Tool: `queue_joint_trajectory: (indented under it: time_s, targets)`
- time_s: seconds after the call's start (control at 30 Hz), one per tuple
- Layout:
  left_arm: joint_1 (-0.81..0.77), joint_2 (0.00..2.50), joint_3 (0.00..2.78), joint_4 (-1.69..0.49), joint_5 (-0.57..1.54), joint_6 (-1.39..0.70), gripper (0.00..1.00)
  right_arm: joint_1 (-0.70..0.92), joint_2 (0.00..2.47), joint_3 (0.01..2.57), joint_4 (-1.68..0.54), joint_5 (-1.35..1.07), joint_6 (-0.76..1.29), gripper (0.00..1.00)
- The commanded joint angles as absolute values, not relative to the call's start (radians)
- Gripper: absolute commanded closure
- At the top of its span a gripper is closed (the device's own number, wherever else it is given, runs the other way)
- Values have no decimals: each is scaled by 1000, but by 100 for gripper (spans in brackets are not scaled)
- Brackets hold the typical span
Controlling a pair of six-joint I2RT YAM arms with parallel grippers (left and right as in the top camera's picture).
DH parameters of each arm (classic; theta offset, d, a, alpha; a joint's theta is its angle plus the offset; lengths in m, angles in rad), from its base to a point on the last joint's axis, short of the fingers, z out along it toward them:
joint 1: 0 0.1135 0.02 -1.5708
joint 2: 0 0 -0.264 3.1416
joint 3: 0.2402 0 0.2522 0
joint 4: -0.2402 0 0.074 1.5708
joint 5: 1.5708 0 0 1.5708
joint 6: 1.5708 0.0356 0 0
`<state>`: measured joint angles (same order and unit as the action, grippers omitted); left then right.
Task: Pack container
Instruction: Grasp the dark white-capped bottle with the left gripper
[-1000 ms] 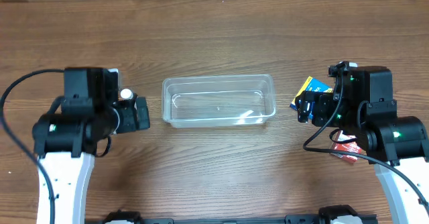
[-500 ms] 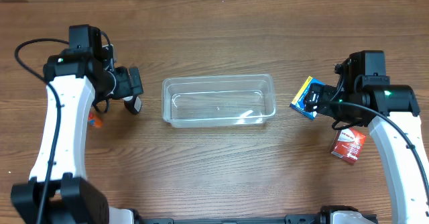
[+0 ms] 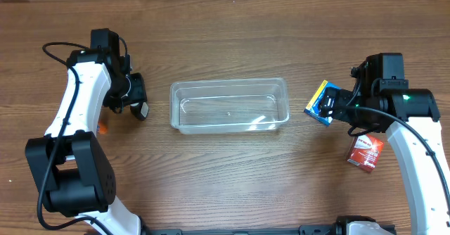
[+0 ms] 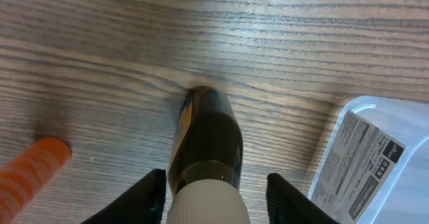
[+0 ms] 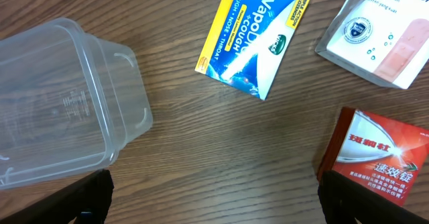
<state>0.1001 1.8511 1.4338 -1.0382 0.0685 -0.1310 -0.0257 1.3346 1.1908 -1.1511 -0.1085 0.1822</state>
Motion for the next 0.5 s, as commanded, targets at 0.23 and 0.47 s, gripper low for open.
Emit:
queue_joint_trajectory:
  time_s: [0.23, 0.47]
  targets:
    - [96, 1854, 1459, -1063, 69, -131, 92, -29, 1330, 1215, -1146, -118, 184, 0]
    - [-7, 1805, 1787, -1313, 71, -139, 96, -29, 1330, 1215, -1146, -118, 184, 0]
